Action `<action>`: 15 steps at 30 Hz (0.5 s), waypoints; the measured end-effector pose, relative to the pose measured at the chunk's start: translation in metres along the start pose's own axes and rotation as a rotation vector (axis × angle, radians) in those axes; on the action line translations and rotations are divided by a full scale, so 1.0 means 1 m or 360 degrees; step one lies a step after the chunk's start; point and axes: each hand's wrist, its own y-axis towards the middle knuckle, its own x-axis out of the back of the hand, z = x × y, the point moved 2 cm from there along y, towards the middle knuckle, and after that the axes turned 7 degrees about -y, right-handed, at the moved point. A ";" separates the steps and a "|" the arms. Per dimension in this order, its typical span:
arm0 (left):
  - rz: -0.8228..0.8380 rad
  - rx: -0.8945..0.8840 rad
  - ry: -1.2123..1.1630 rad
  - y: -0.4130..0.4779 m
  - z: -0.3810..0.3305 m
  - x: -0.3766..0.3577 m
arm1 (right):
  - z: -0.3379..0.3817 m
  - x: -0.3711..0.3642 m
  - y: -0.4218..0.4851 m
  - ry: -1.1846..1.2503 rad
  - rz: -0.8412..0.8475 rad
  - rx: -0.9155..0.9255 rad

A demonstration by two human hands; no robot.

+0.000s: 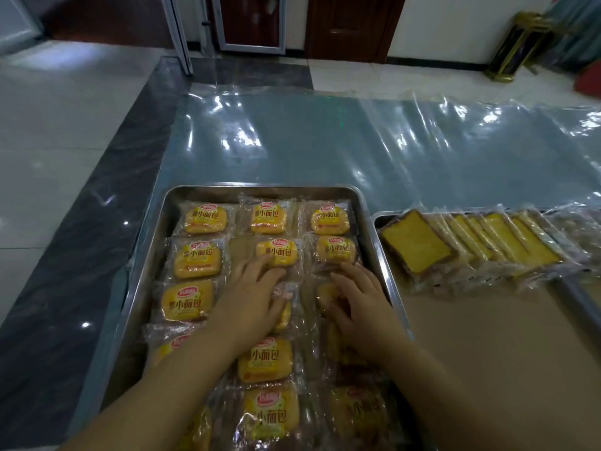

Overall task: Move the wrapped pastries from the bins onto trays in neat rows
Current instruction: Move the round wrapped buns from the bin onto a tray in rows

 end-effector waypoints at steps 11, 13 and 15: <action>0.0318 -0.0081 0.0209 -0.058 -0.013 -0.023 | 0.006 -0.015 -0.041 -0.0203 0.0439 -0.0015; 0.0351 -0.0080 0.0233 -0.055 -0.012 -0.024 | 0.005 -0.014 -0.040 -0.0236 0.0481 0.0005; 0.0383 -0.0101 0.0275 -0.051 -0.010 -0.024 | 0.003 -0.013 -0.035 -0.0254 0.0522 0.0027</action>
